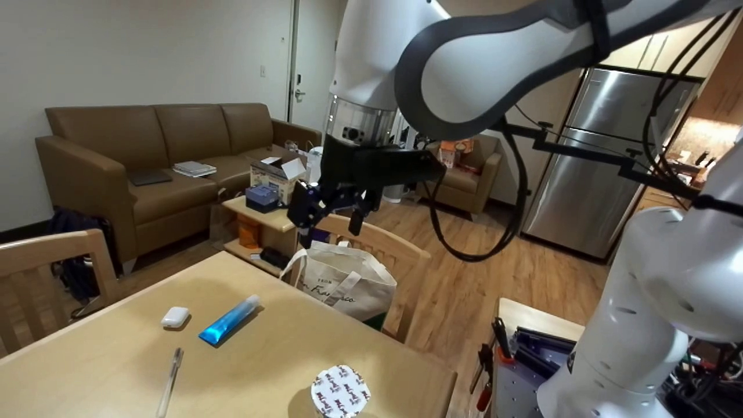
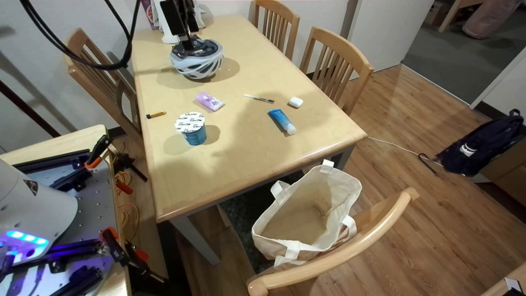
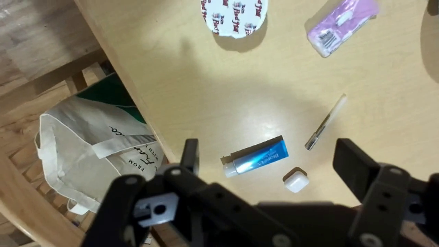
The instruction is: Put the pen inside the bag on the chair
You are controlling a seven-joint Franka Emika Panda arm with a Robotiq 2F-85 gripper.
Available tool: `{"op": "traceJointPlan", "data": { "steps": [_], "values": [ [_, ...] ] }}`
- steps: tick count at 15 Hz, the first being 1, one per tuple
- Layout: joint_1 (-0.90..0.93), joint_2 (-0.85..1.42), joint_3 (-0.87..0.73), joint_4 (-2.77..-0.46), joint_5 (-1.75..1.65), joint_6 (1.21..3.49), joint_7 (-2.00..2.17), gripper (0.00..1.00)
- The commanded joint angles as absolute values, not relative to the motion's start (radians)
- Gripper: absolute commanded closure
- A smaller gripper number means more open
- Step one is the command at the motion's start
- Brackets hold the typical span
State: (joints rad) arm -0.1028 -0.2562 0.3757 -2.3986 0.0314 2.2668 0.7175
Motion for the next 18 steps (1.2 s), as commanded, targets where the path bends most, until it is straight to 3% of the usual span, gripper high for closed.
{"op": "traceJointPlan", "data": {
  "steps": [1, 7, 9, 10, 14, 18],
  "values": [
    [-0.138, -0.261, 0.424, -2.407, -0.126, 2.295, 0.937, 0.00],
    [-0.354, -0.054, 0.694, -2.369, -0.219, 2.547, 1.383, 0.00],
    [-0.361, 0.056, 0.715, -2.343, -0.352, 2.604, 1.534, 0.00],
    [-0.183, -0.054, 0.534, -2.391, -0.271, 2.557, 1.417, 0.00],
    [-0.162, 0.049, 0.531, -2.341, -0.283, 2.547, 1.417, 0.00],
    [0.014, 0.241, 0.353, -2.200, -0.279, 2.694, 1.213, 0.00]
  ]
}}
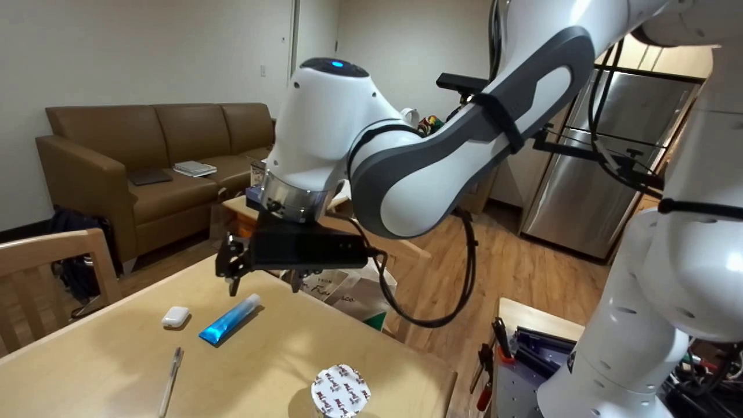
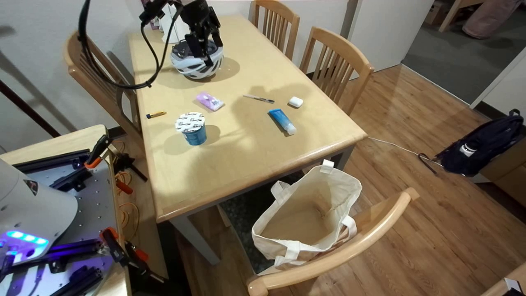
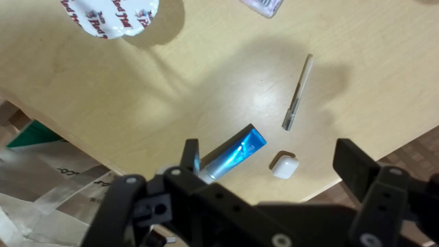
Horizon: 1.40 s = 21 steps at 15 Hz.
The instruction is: Put the pen inside the bag on the chair
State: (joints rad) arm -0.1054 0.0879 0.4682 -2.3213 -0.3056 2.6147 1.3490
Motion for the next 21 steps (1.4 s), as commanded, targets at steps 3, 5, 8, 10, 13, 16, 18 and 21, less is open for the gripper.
{"op": "traceJointPlan", "data": {
  "steps": [3, 5, 8, 10, 13, 16, 18, 21],
  "values": [
    [0.088, 0.361, 0.322, -2.100, -0.123, 2.762, 1.010, 0.00],
    [-0.002, 0.443, 0.448, -2.046, -0.030, 2.749, 0.886, 0.00],
    [0.121, 0.417, 0.335, -2.064, 0.079, 2.724, 0.822, 0.00],
    [0.160, 0.441, 0.295, -2.050, 0.114, 2.722, 0.796, 0.00],
    [0.214, 0.419, 0.232, -2.053, 0.061, 2.703, 0.849, 0.00],
    [0.356, 0.443, 0.037, -2.010, -0.106, 2.634, 0.996, 0.00],
    [0.381, 0.493, -0.008, -1.947, -0.141, 2.609, 1.002, 0.00],
    [0.333, 0.597, 0.041, -1.842, -0.064, 2.644, 0.892, 0.00]
  ]
}}
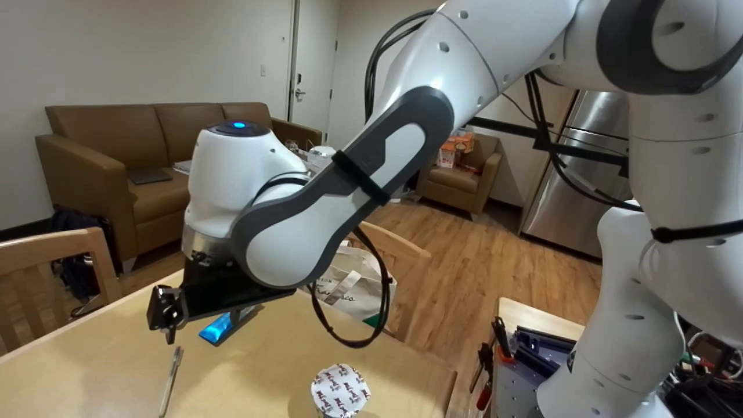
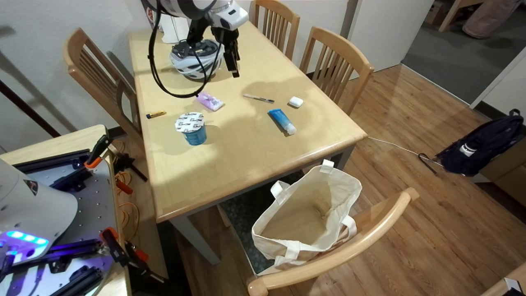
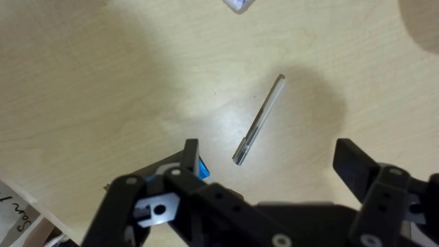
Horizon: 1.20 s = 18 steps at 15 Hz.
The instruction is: Put the pen inside the bag on the chair
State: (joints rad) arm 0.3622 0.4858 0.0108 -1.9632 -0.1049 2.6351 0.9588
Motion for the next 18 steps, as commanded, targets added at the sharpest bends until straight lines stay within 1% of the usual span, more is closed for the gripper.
{"op": "traceJointPlan", "data": {
  "steps": [1, 4, 5, 6, 12, 14, 15, 16, 18],
  "values": [
    [0.364, 0.513, 0.007, -1.931, -0.091, 2.636, 0.941, 0.00],
    [0.365, 0.586, 0.008, -1.862, -0.076, 2.641, 0.926, 0.00],
    [0.416, 0.568, -0.047, -1.871, -0.120, 2.584, 0.997, 0.00],
    [0.430, 0.585, -0.062, -1.849, -0.129, 2.558, 1.024, 0.00],
    [0.429, 0.750, -0.064, -1.617, -0.122, 2.362, 1.049, 0.00],
    [0.433, 0.803, -0.069, -1.554, -0.126, 2.347, 1.058, 0.00],
    [0.433, 0.813, -0.065, -1.550, -0.127, 2.382, 1.051, 0.00],
    [0.422, 0.768, -0.054, -1.613, -0.115, 2.389, 1.029, 0.00],
    [0.424, 0.802, -0.056, -1.576, -0.114, 2.389, 1.028, 0.00]
  ]
}}
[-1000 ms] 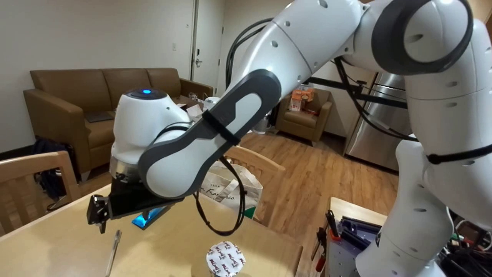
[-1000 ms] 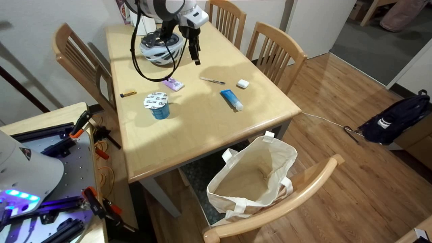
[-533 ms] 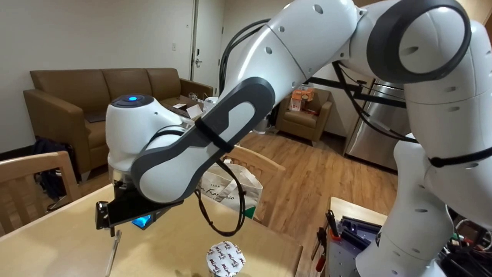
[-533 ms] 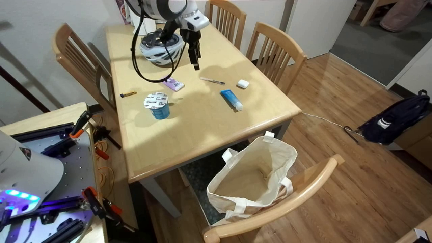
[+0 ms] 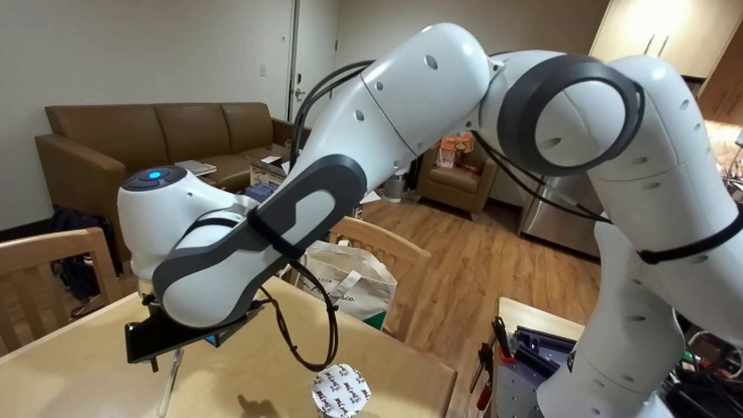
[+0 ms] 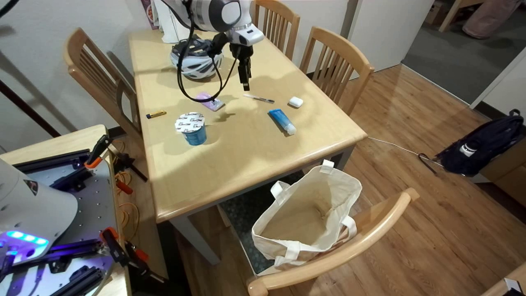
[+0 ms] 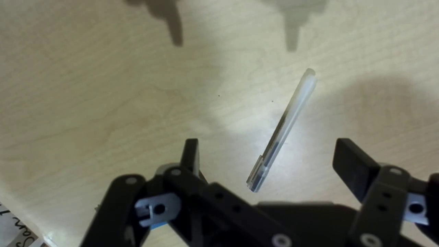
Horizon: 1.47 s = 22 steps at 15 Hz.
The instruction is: Put the pen inside the bag on the chair
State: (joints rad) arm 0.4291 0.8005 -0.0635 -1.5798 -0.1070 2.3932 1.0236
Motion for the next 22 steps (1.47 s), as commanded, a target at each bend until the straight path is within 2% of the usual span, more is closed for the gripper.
{"op": "traceJointPlan", "data": {
  "steps": [1, 7, 12, 13, 22],
  "values": [
    [0.424, 0.808, -0.056, -1.569, -0.114, 2.389, 1.028, 0.00],
    [0.456, 0.899, -0.104, -1.495, -0.117, 2.328, 1.180, 0.00],
    [0.440, 0.903, -0.089, -1.518, -0.119, 2.367, 1.170, 0.00],
    [0.475, 0.906, -0.138, -1.505, -0.127, 2.357, 1.277, 0.00],
    [0.442, 0.992, -0.090, -1.433, -0.042, 2.532, 1.533, 0.00]
  ]
}}
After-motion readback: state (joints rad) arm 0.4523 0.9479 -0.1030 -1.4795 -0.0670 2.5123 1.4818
